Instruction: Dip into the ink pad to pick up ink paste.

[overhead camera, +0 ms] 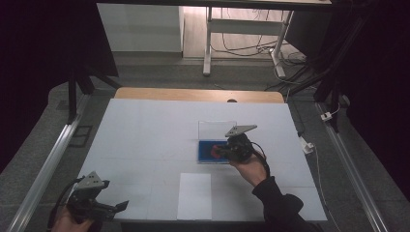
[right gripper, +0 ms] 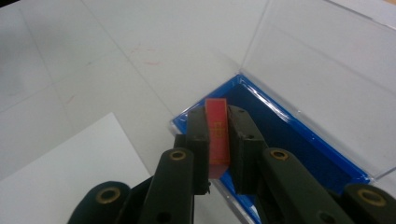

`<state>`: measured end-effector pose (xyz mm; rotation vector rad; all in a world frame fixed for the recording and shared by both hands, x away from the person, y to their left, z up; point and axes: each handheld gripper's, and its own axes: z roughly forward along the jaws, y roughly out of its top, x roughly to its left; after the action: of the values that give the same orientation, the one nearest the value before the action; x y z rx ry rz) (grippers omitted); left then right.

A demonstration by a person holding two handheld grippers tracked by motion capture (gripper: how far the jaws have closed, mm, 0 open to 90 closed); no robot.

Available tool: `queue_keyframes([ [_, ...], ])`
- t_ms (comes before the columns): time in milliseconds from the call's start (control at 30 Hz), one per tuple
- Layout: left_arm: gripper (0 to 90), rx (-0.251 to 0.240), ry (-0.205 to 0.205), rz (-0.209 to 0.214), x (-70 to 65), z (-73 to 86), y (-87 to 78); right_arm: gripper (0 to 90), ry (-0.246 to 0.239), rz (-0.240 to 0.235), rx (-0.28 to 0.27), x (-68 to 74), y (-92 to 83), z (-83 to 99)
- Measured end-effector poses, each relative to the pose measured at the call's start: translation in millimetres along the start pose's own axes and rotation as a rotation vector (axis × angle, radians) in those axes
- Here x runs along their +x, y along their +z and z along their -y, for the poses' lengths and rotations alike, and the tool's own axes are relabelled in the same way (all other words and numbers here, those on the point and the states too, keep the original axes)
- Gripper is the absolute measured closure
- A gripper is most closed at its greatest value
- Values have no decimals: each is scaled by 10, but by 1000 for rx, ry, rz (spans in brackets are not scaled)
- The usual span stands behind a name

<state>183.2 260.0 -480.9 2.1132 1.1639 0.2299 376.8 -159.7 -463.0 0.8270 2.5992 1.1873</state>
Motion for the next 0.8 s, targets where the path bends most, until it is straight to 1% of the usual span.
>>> queue_keyframes([
  [233, 4, -2, -2, 1, 3, 1, -2, 798, -12, -21, -3, 80, -42, 19],
  [333, 4, -5, -4, 3, 5, 2, -1, 798, -10, -29, -1, 118, -72, 32],
  [567, 4, -4, -6, 4, 6, 2, -3, 798, -16, -45, -12, 196, -143, 54],
  [800, 4, -5, -4, 1, 3, 2, -2, 797, -34, -62, -8, 289, -198, 91],
])
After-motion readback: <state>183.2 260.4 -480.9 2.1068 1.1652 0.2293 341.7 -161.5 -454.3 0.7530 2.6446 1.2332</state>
